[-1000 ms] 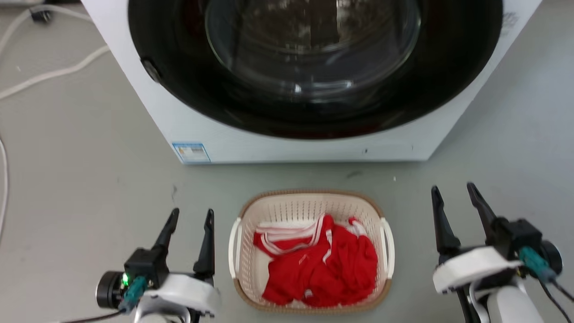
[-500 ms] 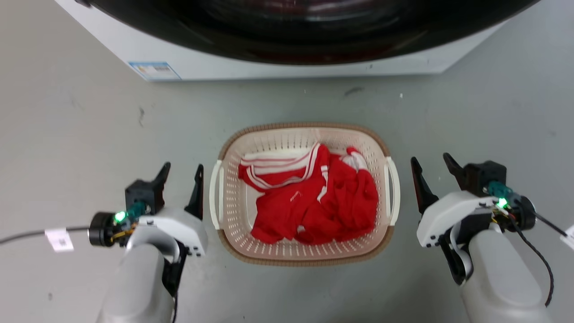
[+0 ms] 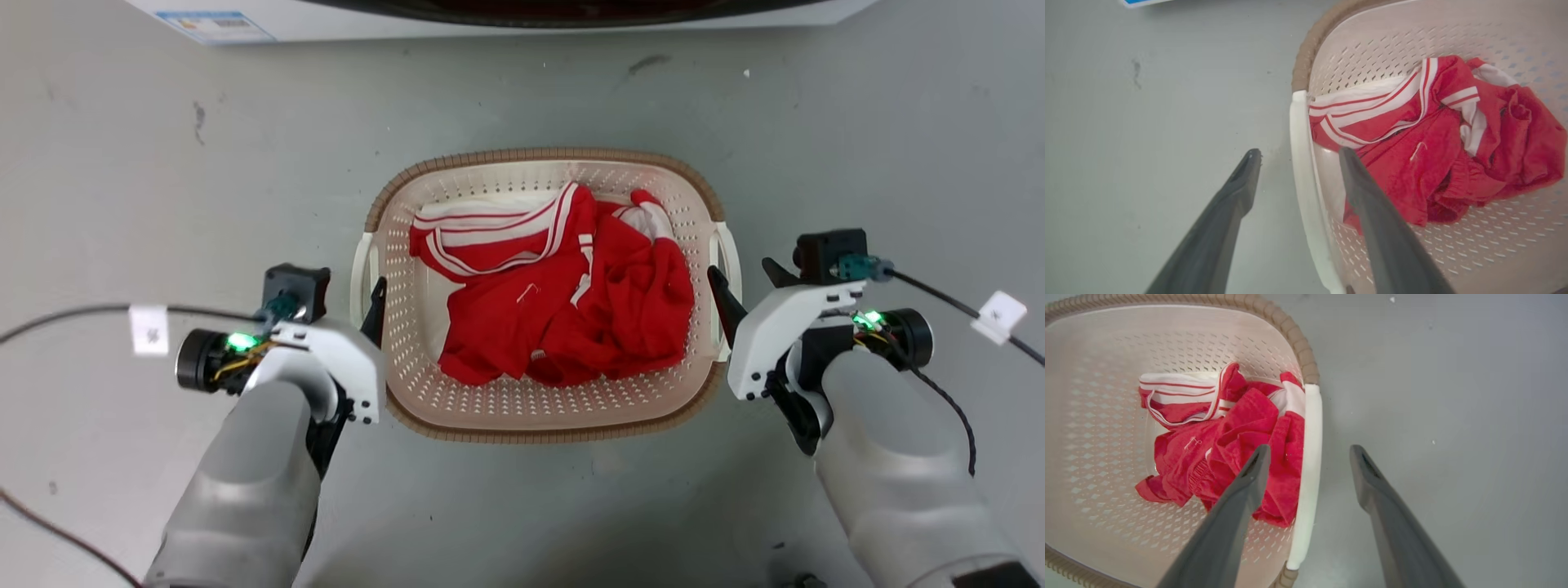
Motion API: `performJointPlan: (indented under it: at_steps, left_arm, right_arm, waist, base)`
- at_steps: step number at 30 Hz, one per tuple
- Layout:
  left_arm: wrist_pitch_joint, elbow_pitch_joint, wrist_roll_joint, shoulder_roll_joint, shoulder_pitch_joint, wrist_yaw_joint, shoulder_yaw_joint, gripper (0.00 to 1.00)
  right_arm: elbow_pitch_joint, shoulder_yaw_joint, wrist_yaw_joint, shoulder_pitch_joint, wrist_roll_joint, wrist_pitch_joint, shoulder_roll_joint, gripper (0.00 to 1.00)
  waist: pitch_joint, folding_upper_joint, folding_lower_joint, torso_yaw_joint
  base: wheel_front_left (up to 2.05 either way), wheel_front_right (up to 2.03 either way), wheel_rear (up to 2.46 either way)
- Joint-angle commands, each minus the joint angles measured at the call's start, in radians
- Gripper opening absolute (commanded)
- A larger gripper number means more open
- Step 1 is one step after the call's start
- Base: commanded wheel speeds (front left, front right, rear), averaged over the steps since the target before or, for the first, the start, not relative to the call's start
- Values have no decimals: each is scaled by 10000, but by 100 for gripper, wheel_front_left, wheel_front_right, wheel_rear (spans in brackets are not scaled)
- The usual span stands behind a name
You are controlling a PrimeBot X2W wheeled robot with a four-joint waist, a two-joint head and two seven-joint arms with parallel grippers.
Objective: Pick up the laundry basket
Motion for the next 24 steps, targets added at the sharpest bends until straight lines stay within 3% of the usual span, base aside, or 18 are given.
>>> performJointPlan:
  at_steps: [1,9,24]
  left_arm:
    - [254,276,-132,50,-373,-7,-298,100]
    - [1679,1116,-1021,238,-1310,0,-1642,100]
    - [2349,1042,-2595,783,-2041,6,-3520,100]
  right_arm:
    - [354,203,-5,-362,148,237,-9,100]
    - [1389,1168,-6,-1355,678,1122,-16,100]
    - [2283,1828,-6,-2203,1358,1696,-13,100]
  waist:
    - [223,0,-1,33]
    - [636,0,-1,80]
    - [1148,0,-1,150]
  base:
    - [0,0,0]
    - [0,0,0]
    - [0,0,0]
